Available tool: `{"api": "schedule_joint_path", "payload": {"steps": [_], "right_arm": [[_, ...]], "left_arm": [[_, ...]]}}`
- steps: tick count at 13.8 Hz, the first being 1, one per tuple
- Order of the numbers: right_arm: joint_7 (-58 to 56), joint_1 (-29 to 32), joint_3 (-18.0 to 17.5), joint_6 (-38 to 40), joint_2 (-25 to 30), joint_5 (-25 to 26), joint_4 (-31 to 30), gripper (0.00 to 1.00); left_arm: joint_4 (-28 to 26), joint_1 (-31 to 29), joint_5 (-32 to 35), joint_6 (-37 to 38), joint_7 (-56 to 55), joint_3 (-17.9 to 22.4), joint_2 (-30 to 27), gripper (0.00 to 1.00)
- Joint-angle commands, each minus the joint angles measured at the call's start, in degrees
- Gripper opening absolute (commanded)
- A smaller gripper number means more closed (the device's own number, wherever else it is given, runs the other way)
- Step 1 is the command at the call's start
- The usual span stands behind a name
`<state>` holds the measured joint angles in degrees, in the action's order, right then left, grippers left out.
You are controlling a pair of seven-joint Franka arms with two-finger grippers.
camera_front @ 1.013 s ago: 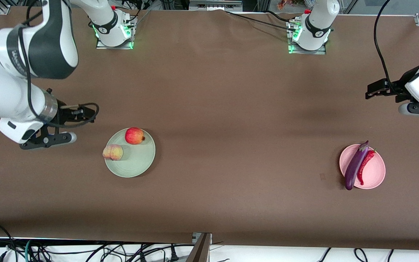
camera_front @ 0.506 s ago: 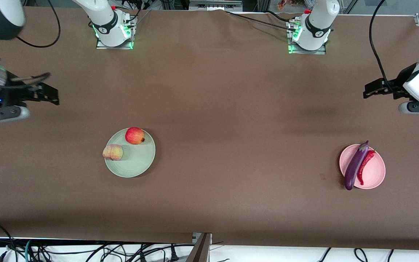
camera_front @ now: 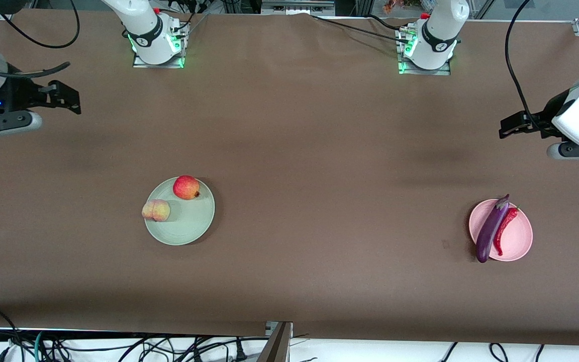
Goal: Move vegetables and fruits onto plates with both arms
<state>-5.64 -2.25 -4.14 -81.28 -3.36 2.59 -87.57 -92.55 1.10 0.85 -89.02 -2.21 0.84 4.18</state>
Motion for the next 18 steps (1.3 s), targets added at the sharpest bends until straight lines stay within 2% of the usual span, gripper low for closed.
{"api": "schedule_joint_path", "payload": {"steps": [1, 7, 12, 18], "right_arm": [[1.78, 0.40, -0.78, 0.94, -0.23, 0.75, 0.81, 1.00], [1.07, 0.49, -0.61, 0.15, -1.65, 1.36, 2.23, 1.00], [1.16, 0.40, -0.34, 0.15, -2.00, 1.27, 2.32, 1.00], [1.07, 0.76, -0.25, -0.02, -2.00, 1.10, 2.23, 1.00]], "left_arm": [[-0.88, 0.57, 1.96, -1.51, -0.07, -0.49, -0.67, 1.00], [1.32, 0.30, 1.96, -0.46, 4.05, -0.57, -0.49, 1.00], [1.40, 0.48, 1.96, -0.45, -0.24, -0.57, -0.40, 1.00], [1.49, 0.48, 1.00, -1.59, -0.34, -0.66, -0.40, 1.00]]}}
